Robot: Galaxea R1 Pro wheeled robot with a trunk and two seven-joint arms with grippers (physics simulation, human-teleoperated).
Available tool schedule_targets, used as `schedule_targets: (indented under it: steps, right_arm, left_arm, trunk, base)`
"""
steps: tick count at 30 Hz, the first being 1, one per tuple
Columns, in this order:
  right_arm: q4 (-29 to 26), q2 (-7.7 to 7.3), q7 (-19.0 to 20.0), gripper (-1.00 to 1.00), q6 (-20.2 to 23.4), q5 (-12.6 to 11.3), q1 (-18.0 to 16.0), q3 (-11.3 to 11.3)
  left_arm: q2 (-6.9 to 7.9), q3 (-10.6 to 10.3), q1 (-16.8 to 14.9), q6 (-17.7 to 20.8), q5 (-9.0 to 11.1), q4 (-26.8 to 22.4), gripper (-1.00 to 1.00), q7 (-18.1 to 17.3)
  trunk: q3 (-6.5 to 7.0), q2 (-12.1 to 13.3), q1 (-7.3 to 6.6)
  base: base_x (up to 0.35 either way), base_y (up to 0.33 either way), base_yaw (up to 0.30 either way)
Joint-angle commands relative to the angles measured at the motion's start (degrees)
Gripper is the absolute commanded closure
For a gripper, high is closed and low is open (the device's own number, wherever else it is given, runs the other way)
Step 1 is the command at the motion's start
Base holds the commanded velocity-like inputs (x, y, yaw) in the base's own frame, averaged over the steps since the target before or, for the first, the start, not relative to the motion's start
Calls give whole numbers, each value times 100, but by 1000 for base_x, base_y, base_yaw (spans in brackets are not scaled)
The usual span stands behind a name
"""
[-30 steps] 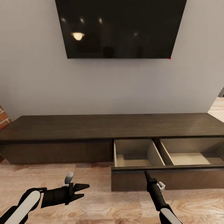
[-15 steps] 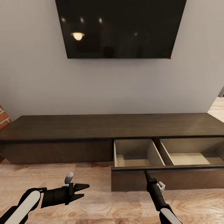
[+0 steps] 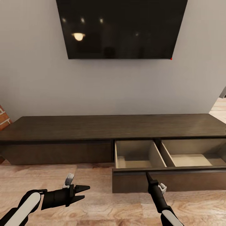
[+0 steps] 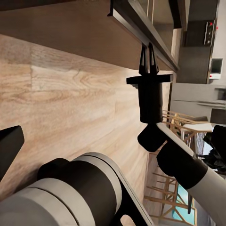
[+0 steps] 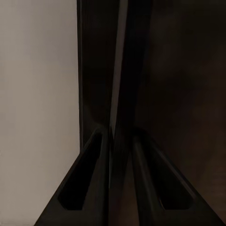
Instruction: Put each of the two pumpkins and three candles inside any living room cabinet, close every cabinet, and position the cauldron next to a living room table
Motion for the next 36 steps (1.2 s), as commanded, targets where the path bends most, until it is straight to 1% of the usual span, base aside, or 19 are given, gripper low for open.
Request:
schedule_targets:
  steps: [1, 8, 9, 21, 30, 36]
  right_arm:
    - [-5, -1, 71, 100, 38, -21, -3, 107]
    - [-5, -1, 71, 100, 39, -24, -3, 107]
    - [-5, -1, 71, -100, 40, -26, -3, 107]
    - [-5, -1, 71, -100, 43, -30, -3, 107]
    - [-5, -1, 58, -100, 99, -32, -3, 107]
    - [-5, -1, 50, -100, 122, -37, -3, 109]
  left_arm:
    - [3, -7, -6, 4, -32, 6, -100, -43]
    - [3, -6, -6, 4, -31, 11, -100, -43]
    - [3, -6, -6, 4, -32, 11, -100, -43]
    - [3, 0, -4, 4, -28, 12, -100, -43]
    - [3, 3, -6, 4, -23, 12, -100, -43]
    - [8, 22, -4, 4, -23, 12, -100, -43]
  trunk:
    - [-4, -3, -2]
    - [-4, -3, -2]
    - [-4, -3, -2]
    - [-4, -3, -2]
    - [-4, -3, -2]
    - [-4, -3, -2]
  base:
    - [-16, 0, 0]
    - [-4, 0, 0]
    - [0, 0, 0]
    - [-6, 0, 0]
    - [-130, 0, 0]
    - [-40, 0, 0]
